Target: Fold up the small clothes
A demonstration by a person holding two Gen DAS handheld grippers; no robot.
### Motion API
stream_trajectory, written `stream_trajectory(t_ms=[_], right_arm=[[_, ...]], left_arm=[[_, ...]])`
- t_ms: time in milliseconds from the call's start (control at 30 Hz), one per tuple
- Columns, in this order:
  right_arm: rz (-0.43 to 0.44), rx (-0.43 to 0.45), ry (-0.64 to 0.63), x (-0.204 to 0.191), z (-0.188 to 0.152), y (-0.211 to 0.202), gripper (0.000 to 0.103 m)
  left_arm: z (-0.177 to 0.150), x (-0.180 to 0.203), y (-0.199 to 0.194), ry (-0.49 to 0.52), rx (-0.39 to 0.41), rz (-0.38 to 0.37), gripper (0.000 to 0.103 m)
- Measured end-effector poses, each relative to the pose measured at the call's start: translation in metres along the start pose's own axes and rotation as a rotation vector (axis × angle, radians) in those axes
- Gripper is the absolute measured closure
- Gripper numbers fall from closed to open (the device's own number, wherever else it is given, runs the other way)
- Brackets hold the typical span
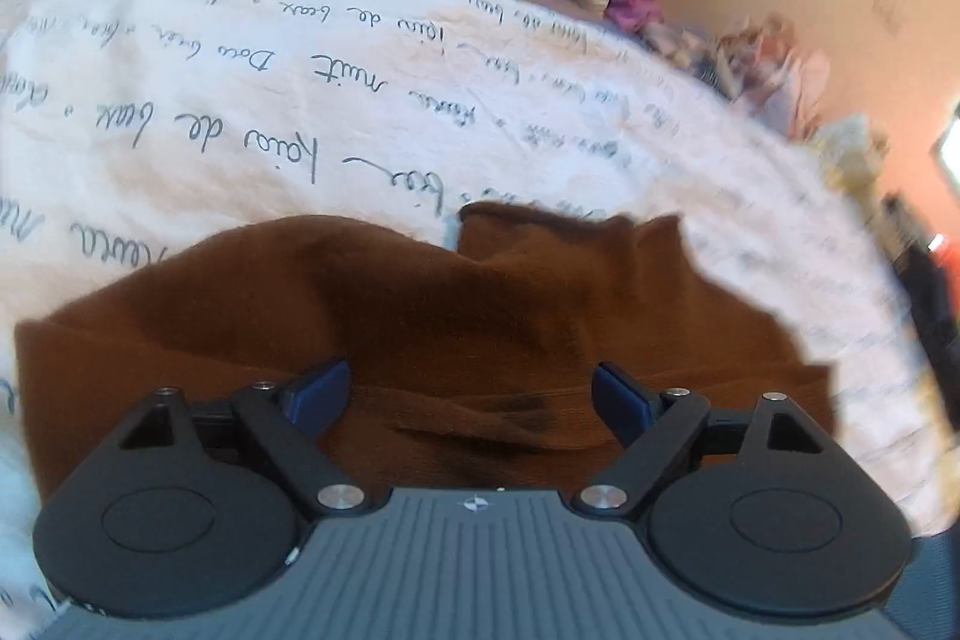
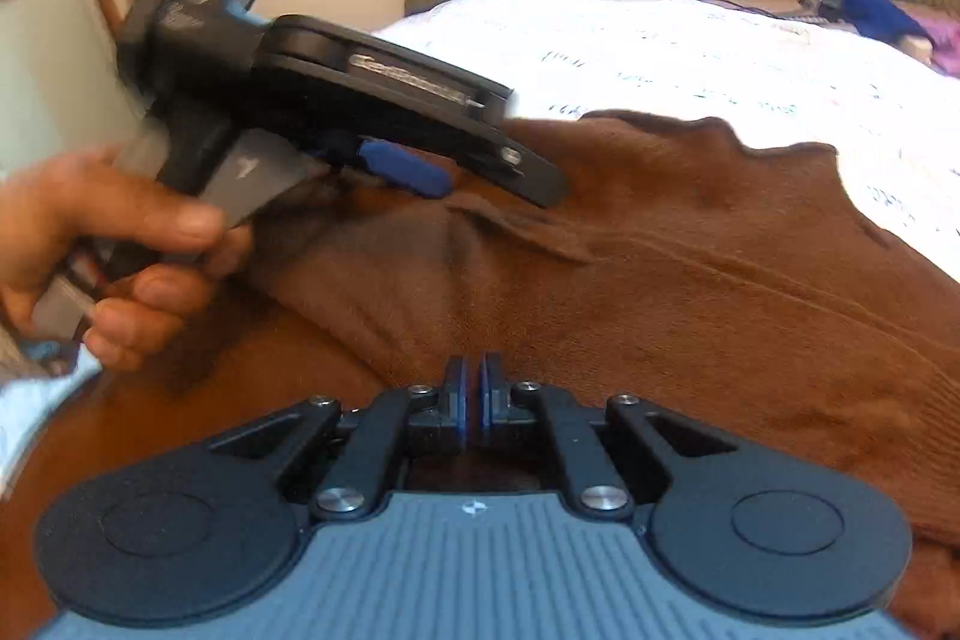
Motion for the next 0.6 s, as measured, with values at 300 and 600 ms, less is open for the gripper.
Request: stream_trajectory(t_ms=[300, 600], right_arm=[[-0.031, 0.022, -0.03, -0.021, 0.004, 0.014, 0.098], [-0.013, 0.04, 0.007, -0.02, 0.002, 0.018, 0.099]], left_arm=[[-0.009, 0.05, 0.005, -0.073, -0.154, -0.383, 0.01], [0.006, 0.023, 0.047, 0.002, -0.098, -0.128, 0.052]])
Point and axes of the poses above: each gripper's, at about its wrist camera, not at the fingertips, and y roughly the way its jaws point, x to its right, z to its top, the point moved 9 cm from there along y, roughly the way its jaws point, and after that the axes turned 7 degrees about -x, right-handed, at the moved point
